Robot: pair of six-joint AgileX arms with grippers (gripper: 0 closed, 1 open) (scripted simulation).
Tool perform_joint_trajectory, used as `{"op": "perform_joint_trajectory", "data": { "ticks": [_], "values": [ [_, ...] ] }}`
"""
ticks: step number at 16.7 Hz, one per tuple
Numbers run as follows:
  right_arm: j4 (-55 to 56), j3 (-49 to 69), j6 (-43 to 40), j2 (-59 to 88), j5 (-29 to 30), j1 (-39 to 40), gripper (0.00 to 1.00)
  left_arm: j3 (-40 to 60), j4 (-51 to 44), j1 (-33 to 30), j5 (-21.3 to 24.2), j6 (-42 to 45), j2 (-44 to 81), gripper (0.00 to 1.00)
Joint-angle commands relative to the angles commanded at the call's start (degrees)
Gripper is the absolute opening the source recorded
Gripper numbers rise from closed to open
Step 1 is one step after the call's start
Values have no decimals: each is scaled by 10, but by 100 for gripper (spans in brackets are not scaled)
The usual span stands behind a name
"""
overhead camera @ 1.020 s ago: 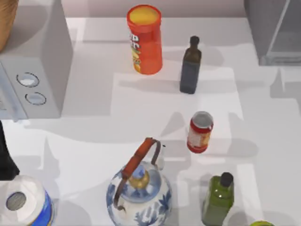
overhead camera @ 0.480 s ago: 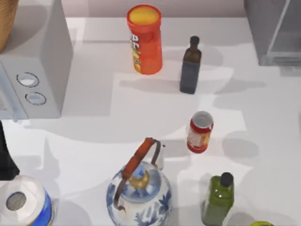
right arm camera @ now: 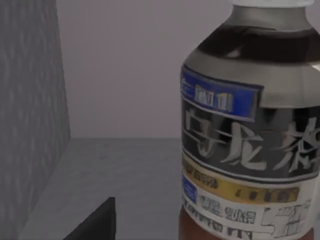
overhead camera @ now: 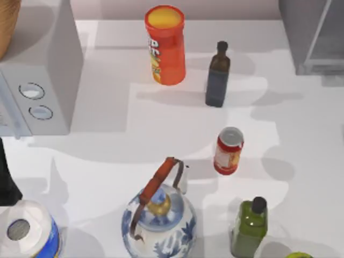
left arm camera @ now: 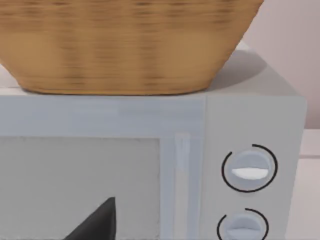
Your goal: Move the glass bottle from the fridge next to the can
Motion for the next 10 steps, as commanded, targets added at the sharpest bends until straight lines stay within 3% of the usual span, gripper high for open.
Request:
{"op": "perform_joint_trajectory", "data": {
  "ticks": [10],
  "values": [
    [-70, 161, -1, 88, 15, 12, 100, 0, 0, 0, 0, 0, 0, 100]
  ]
}}
